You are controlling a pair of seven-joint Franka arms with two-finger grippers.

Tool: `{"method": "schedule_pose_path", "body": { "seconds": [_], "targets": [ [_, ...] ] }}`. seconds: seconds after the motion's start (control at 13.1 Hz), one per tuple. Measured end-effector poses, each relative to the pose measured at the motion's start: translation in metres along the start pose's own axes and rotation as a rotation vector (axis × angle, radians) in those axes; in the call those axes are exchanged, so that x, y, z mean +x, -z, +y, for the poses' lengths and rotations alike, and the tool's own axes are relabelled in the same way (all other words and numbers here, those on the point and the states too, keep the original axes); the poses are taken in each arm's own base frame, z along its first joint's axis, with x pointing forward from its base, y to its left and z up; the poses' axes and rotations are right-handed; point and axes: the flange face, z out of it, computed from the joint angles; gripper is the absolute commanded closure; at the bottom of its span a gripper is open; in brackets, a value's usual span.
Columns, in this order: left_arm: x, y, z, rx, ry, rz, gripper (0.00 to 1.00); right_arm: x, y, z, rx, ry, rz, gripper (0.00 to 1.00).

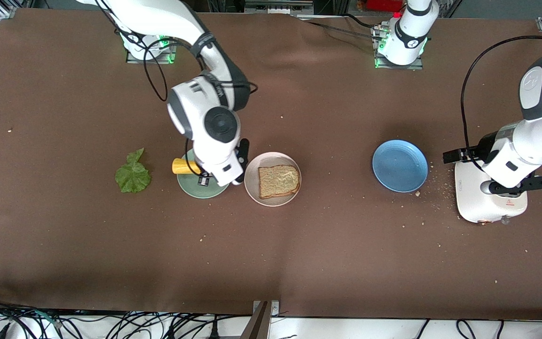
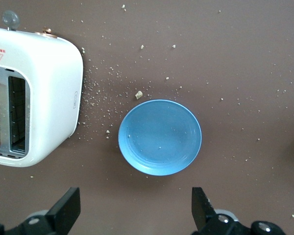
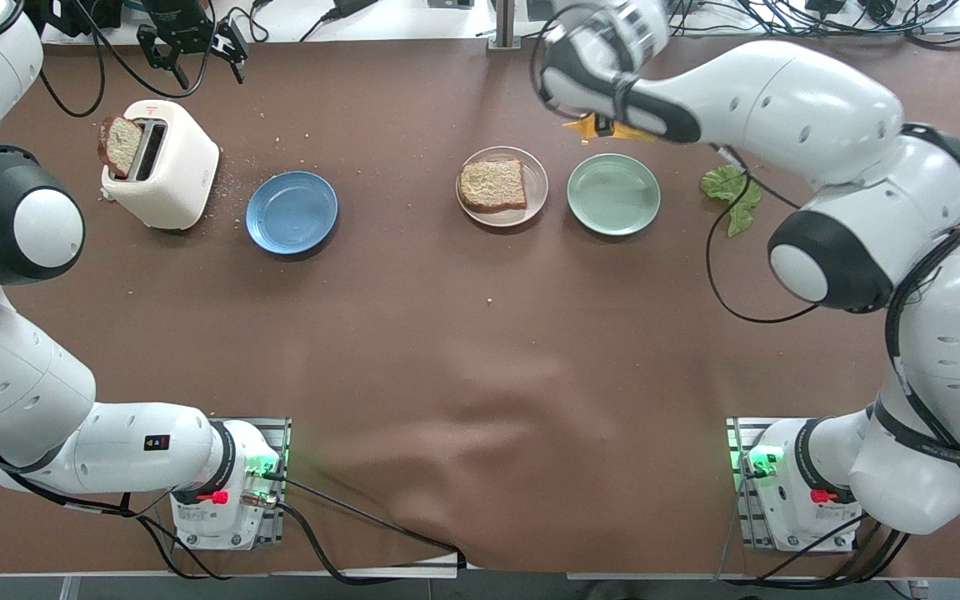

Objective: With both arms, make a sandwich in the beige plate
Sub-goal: 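Carry the mustard bottle back and set it beside the lettuce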

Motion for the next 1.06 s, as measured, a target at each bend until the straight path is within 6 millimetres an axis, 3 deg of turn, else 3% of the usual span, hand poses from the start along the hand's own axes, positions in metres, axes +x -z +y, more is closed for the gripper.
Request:
{"method": "schedule_pose_path", "body": {
  "seconds": [0.23,0.53,0.76,1.06],
  "targets": [
    [0.0,0.0,0.0,0.0,0.0,0.0,0.0,-0.056,-0.006,0.039,0.111,0.018,0.175,1.0],
    [0.0,0.0,0.0,0.0,0.0,0.0,0.0,-0.089,-0.027,0.055,0.22,0.075,0.379,1.0],
    [0.0,0.0,0.0,0.0,0.0,0.0,0.0,-0.134,-0.062,0.071,0.282,0.126,0.543,1.0],
    [0.0,0.0,0.0,0.0,0.0,0.0,0.0,-0.205,-0.13,0.072,0.37,0.182,0.823,1.0]
  ]
}}
